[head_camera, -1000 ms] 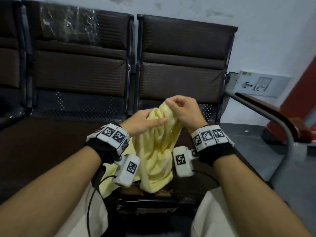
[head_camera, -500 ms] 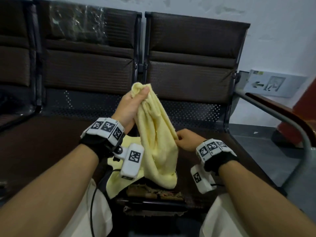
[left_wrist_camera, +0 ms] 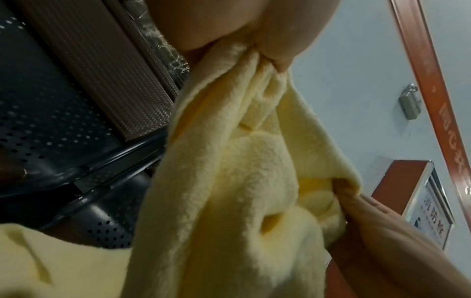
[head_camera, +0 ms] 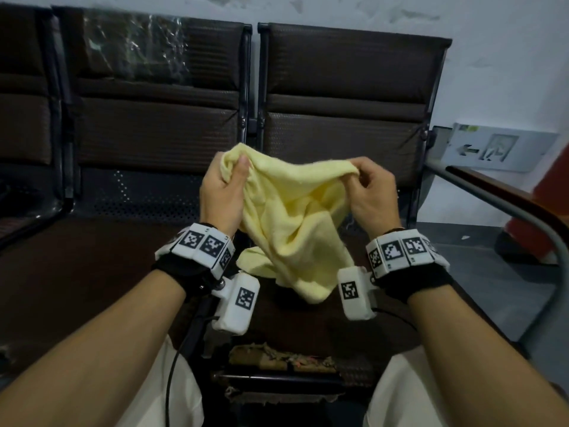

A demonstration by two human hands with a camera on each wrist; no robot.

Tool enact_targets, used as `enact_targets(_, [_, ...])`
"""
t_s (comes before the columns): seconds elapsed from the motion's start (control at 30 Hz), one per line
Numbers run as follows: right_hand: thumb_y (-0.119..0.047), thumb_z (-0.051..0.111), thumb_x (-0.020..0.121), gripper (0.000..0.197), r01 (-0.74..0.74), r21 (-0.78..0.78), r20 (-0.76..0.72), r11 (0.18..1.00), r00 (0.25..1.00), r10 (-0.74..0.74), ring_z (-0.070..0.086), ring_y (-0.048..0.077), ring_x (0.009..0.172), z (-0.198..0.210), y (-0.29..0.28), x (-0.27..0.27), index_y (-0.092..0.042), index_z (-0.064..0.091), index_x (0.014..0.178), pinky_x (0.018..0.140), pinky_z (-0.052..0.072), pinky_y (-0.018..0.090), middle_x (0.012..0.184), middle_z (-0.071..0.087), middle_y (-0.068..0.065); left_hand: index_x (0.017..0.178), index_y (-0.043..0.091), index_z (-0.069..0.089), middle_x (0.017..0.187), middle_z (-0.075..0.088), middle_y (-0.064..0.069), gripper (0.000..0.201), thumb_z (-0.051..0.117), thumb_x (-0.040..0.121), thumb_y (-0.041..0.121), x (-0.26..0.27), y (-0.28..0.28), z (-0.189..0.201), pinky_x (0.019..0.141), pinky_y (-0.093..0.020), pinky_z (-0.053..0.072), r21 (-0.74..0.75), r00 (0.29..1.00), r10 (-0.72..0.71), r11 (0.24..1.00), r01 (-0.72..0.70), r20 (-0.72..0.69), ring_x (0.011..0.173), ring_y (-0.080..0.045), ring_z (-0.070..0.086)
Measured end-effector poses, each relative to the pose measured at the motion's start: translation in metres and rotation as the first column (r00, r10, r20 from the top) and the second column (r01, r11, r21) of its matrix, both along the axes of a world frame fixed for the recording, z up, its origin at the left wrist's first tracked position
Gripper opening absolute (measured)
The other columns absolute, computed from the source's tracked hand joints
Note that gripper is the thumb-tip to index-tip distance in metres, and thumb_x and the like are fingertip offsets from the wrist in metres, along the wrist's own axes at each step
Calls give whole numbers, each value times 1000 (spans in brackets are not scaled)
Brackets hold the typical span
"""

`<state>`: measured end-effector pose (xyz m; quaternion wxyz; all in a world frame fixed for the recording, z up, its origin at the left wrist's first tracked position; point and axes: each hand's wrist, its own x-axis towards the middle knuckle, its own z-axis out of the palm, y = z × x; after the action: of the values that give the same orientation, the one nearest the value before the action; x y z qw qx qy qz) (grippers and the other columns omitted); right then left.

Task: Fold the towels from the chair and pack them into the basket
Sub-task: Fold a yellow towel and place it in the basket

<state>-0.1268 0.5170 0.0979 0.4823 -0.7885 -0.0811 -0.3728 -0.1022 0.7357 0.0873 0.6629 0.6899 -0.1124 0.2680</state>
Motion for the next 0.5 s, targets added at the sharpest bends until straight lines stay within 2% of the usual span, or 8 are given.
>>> enact_targets(0.07, [-8, 58, 90, 17, -27, -122, -130, 992, 991, 11, 61, 11, 83, -11, -1, -2, -22, 67, 88, 75, 51, 30, 83, 66, -8, 80, 25, 58, 79, 63, 6, 17, 57, 89, 39, 1, 0, -4, 76, -40, 50, 140, 998, -28, 989, 36, -59, 77, -13, 61])
enact_targets(0.13, [-10, 59, 90, 20, -125, -229, -251, 965, 966, 66, 63, 11, 86, -21, 0, -6, -27, 68, 87, 79, 51, 32, 86, 68, -8, 89, 28, 59, 85, 64, 11, 11, 62, 86, 38, 1, -4, -10, 75, -31, 48, 329, 989, -92, 936, 125, -114, 80, -4, 60])
enact_targets(0.17, [-12, 61, 89, 20, -175, -252, -297, 952, 950, 96, 63, 10, 87, -24, 2, -8, -29, 69, 85, 79, 52, 31, 86, 69, -9, 100, 31, 59, 95, 64, 13, 19, 65, 84, 40, 0, -7, -13, 80, -27, 46, 418, 979, -141, 888, 191, -149, 87, -2, 59])
enact_targets(0.23, [-13, 64, 87, 20, -226, -229, -316, 947, 937, 147, 64, 5, 82, -25, 4, -10, -32, 69, 80, 75, 51, 26, 82, 70, -11, 125, 34, 50, 122, 55, 15, 51, 67, 79, 46, -3, -15, -20, 92, -25, 43, 553, 919, -279, 736, 391, -278, 109, -2, 52])
enact_targets(0.27, [-12, 66, 85, 21, -239, -192, -296, 952, 939, 176, 63, 3, 78, -23, 4, -12, -32, 68, 78, 73, 49, 22, 80, 69, -12, 130, 34, 48, 125, 54, 15, 57, 67, 78, 49, -7, -19, -23, 93, -26, 44, 583, 873, -334, 651, 486, -355, 112, -3, 52])
enact_targets(0.33, [-11, 69, 83, 23, -272, -114, -248, 956, 939, 237, 62, 0, 73, -20, 5, -13, -32, 66, 76, 69, 47, 16, 78, 68, -13, 119, 29, 59, 107, 64, 12, 43, 66, 80, 47, -13, -26, -27, 83, -26, 48, 624, 827, -376, 544, 562, -417, 97, -6, 60])
enact_targets(0.4, [-11, 71, 81, 21, -297, -100, -229, 950, 936, 268, 60, -3, 72, -17, 6, -16, -31, 65, 77, 67, 46, 13, 77, 67, -13, 103, 20, 68, 92, 69, 2, 24, 65, 85, 37, -14, -29, -27, 78, -34, 48, 619, 852, -362, 585, 524, -379, 85, -13, 63])
enact_targets(0.5, [-19, 80, 73, 20, -311, -97, -295, 946, 916, 271, 57, -3, 70, -21, 2, -20, -29, 64, 80, 66, 44, 12, 76, 64, -13, 95, 18, 68, 92, 69, -2, 12, 60, 90, 24, -12, -26, -20, 86, -40, 49, 483, 884, -351, 743, 463, -308, 88, -19, 64])
